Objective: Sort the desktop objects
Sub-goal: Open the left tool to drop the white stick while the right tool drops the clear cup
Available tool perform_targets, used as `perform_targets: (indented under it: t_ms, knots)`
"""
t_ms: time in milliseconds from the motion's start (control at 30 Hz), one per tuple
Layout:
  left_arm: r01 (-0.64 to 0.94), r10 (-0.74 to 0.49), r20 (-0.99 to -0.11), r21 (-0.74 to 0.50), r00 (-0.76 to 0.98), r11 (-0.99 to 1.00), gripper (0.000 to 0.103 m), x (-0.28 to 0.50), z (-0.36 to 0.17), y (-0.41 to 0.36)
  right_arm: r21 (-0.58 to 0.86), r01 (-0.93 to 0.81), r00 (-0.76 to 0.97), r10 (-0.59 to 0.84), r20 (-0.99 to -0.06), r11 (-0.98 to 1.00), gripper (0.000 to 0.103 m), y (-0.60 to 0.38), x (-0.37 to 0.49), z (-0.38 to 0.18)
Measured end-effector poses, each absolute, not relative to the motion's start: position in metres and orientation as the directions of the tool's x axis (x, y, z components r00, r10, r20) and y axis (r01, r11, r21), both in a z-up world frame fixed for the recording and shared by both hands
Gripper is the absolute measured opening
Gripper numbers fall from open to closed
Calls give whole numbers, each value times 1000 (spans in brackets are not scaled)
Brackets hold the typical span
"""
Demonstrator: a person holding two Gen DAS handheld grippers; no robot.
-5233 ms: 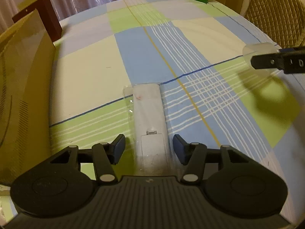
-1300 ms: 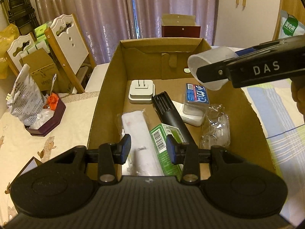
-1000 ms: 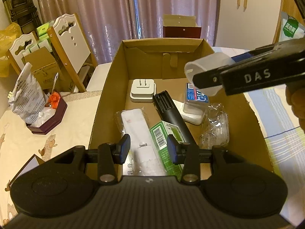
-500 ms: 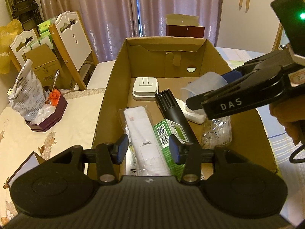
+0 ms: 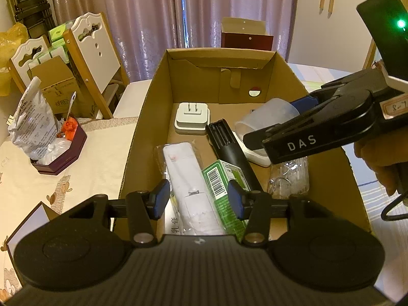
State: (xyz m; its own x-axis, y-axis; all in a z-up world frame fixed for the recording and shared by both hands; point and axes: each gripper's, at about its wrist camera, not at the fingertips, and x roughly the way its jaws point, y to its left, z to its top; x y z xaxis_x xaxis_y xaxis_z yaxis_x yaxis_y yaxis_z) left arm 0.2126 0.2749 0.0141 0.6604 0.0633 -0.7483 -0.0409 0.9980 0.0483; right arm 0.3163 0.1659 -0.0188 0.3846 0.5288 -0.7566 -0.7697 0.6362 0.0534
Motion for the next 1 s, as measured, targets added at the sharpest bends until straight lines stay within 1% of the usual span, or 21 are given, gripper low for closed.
perform_targets:
  t_ms: [133,233,267,333,433,1000]
  knots:
    - [-40,60,-749,45,660,998,47,212,14,275,47,-766,393,526,-754,641,72,166,316,-18]
    - [-42,60,-749,44,660,998,50,211,14,274,45,-770,390,525,-756,637,72,166,315,-17]
    - [-43,61,-748,43,660,998,52,211,14,274,41,-771,391,523,-757,636,83,167,315,-17]
    - [-45,60,-748,41,661,998,53,210,14,274,33,-772,406,532,-743,635,103,166,313,-15]
    - [-49,61,-747,38,663,998,56,209,15,274,27,-772,420,543,-727,634,103,164,310,-11]
    - [-46,59,-739,38,671,998,58,204,19,272,23,-763,446,552,-705,646,103,155,303,5]
